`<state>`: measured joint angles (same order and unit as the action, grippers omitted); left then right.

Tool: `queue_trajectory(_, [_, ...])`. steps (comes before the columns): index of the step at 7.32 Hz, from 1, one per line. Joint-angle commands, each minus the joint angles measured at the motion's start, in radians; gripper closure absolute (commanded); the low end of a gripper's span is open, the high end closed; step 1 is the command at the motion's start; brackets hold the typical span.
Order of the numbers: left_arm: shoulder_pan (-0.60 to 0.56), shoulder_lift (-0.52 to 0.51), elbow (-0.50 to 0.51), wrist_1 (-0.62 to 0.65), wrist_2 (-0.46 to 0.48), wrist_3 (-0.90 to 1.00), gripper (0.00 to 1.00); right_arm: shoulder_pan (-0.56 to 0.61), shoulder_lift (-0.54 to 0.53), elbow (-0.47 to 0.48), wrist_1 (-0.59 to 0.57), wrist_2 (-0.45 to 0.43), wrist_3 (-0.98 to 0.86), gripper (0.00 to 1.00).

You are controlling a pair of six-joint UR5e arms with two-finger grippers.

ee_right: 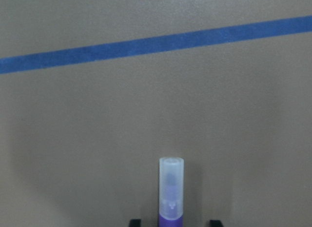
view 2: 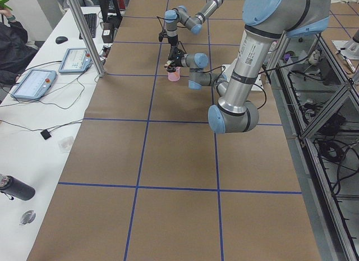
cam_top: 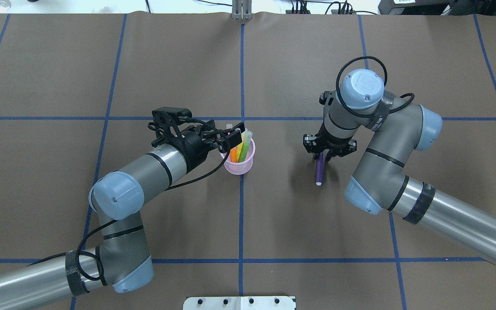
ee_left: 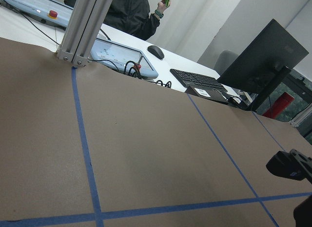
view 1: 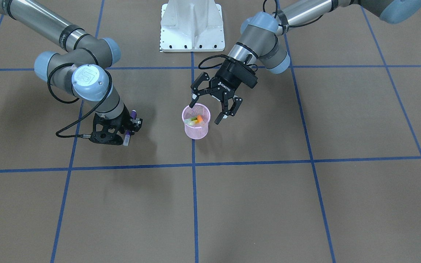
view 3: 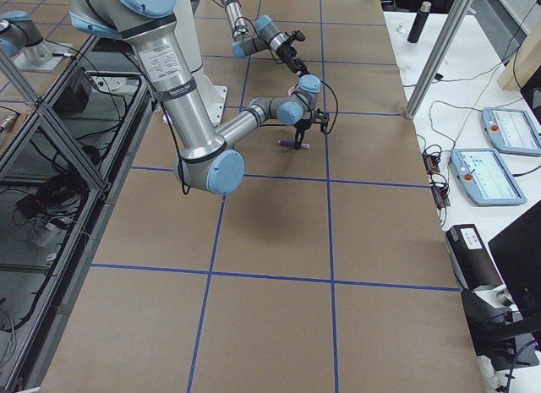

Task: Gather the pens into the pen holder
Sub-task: 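Release orange marker into cup while right gripper grasps purple marker, then drop the purple marker into the cup while the left arm withdraws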

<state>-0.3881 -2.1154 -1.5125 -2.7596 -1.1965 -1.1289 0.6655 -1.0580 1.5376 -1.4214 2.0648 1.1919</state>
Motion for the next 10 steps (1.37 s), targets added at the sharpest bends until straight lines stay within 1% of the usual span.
queue_trajectory(1, [0.0,0.0,0.0,0.0,0.0,0.0,0.01,0.0,0.0,-0.004,-0.001,0.0,0.0,0.78])
queue_trajectory(3, [-0.002,0.0,0.0,0.0,0.0,0.0,0.01,0.0,0.0,-0.005,-0.001,0.0,-0.002,0.75])
queue_trajectory(4, [-0.002,0.0,0.0,0.0,0.0,0.0,0.01,-0.001,0.001,-0.004,-0.002,0.0,0.0,0.94])
queue_trajectory(5, [-0.003,0.0,0.0,0.0,0.0,0.001,0.01,0.009,0.001,0.004,-0.002,0.005,-0.002,1.0])
queue_trajectory(6, [-0.014,0.0,-0.005,0.0,-0.006,0.003,0.05,0.025,0.004,0.013,-0.002,0.011,-0.003,1.0])
queue_trajectory(7, [-0.037,0.002,-0.018,0.014,-0.032,0.003,0.01,0.037,0.004,0.047,-0.002,0.005,-0.005,1.0])
queue_trajectory(8, [-0.081,0.029,-0.043,0.018,-0.101,0.003,0.01,0.06,0.003,0.091,-0.005,0.005,-0.005,1.0])
queue_trajectory(9, [-0.136,0.088,-0.067,0.028,-0.192,0.003,0.01,0.074,0.006,0.139,-0.005,-0.001,-0.006,1.0])
queue_trajectory(10, [-0.228,0.156,-0.119,0.12,-0.357,0.003,0.01,0.081,0.012,0.192,-0.002,-0.038,-0.017,1.0])
